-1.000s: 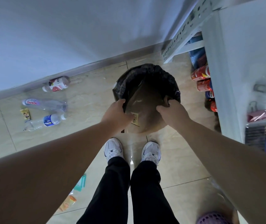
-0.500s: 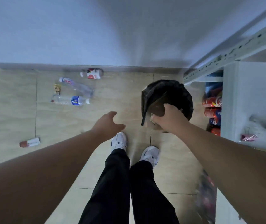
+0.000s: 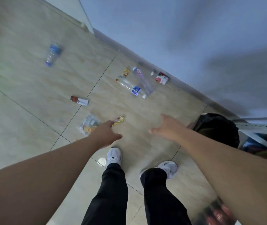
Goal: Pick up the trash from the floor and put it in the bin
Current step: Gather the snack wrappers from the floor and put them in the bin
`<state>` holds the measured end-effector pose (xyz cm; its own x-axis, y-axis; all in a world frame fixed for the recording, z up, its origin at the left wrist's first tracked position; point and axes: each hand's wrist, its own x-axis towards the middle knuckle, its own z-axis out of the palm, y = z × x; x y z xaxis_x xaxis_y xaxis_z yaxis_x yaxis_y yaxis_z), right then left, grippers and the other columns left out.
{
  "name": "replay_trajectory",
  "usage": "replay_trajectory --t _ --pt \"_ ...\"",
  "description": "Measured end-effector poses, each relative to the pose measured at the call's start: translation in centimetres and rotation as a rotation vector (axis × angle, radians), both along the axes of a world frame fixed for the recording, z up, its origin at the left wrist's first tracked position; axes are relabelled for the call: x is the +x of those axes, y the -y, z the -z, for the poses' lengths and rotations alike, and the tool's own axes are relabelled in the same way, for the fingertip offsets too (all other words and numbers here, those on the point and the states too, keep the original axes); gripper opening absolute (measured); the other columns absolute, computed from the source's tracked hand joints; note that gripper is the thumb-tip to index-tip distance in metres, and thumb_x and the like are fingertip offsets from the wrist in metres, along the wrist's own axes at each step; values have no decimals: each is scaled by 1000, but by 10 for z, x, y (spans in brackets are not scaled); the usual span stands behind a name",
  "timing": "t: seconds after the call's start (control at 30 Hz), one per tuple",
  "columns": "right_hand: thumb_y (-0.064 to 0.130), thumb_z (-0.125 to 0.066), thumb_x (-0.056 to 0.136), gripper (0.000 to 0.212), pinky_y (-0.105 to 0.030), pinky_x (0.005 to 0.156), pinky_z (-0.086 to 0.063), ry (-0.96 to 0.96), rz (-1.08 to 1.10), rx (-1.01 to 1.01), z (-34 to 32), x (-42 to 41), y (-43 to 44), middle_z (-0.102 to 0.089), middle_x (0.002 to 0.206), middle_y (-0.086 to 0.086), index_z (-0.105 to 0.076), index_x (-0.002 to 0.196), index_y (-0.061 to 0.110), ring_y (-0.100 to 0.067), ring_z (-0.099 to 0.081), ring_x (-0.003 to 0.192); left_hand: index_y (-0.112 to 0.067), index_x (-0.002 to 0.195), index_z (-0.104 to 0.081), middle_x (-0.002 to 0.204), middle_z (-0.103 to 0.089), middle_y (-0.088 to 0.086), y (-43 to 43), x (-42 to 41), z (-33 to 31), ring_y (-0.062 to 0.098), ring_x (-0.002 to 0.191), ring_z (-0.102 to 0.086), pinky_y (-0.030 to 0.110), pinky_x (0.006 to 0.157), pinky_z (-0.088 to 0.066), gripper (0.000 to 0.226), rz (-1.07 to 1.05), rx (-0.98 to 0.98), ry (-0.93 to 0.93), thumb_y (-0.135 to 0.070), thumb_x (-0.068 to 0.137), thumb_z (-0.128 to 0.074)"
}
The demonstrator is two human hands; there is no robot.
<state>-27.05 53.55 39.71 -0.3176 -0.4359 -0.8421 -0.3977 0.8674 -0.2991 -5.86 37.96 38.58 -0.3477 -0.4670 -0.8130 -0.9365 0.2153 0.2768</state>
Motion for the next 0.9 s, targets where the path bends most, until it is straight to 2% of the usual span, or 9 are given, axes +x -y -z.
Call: replay_trajectory --t 0.07,0.13,0.2,0.3,0.4,0.47,0.57,0.73,0.9 --pt "54 -71 79 92 -39 100 -45 0 -44 19 6 22 23 -44 151 -12 -31 152 14 -30 -48 132 -19 145 -45 143 -56 6 15 37 4 25 123 -57 28 89 -42 77 -47 21 17 -39 77 -77" --pt "54 -72 78 94 -38 96 -46 3 -69 43 15 45 42 -45 150 -11 -30 152 15 -29 -51 129 -18 142 -48 142 -57 6 31 73 11 25 121 -59 32 93 -47 75 -84 41 31 -38 77 -77" --pt "55 -73 78 99 -36 97 -43 4 -91 70 27 67 60 -42 153 -12 -26 155 15 -29 -48 133 -17 143 -48 142 -57 7 48 106 20 25 122 -59 35 97 -47 75 -104 47 54 -38 77 -77" --pt "52 -73 80 99 -33 96 -41 30 -133 109 45 103 85 -42 154 -13 -23 156 12 -29 -46 136 -18 143 -47 142 -57 5 74 154 30 24 122 -59 32 94 -45 76 -136 72 85 -39 77 -78" --pt "50 -75 80 94 -34 96 -45 33 -177 110 68 137 117 -50 147 -15 -30 152 11 -31 -52 130 -16 143 -47 142 -57 7 100 197 46 23 125 -57 32 96 -43 76 -182 75 100 -37 78 -79" --pt "51 -75 80 93 -36 99 -43 42 -186 99 85 156 133 -48 149 -14 -32 152 11 -30 -50 132 -16 143 -47 142 -57 7 115 219 60 23 125 -57 31 93 -42 75 -216 76 126 -37 78 -79" --pt "52 -74 81 94 -33 98 -40 63 -175 100 114 180 145 -43 154 -12 -30 154 10 -28 -46 137 -17 142 -48 142 -56 6 126 247 83 23 123 -58 28 88 -38 72 -276 62 180 -37 80 -78" --pt "55 -72 81 95 -34 95 -40 85 -172 161 142 192 144 -43 154 -12 -30 152 7 -29 -46 136 -15 142 -48 142 -56 7 112 269 107 27 117 -61 39 99 -48 73 -450 87 204 -37 80 -78" --pt "55 -73 79 91 -33 94 -40 117 -121 178 153 193 146 -47 151 -11 -38 147 6 -28 -49 133 -15 141 -49 139 -57 6 90 269 121 26 114 -62 38 96 -50 73 -466 132 179 -37 79 -79"
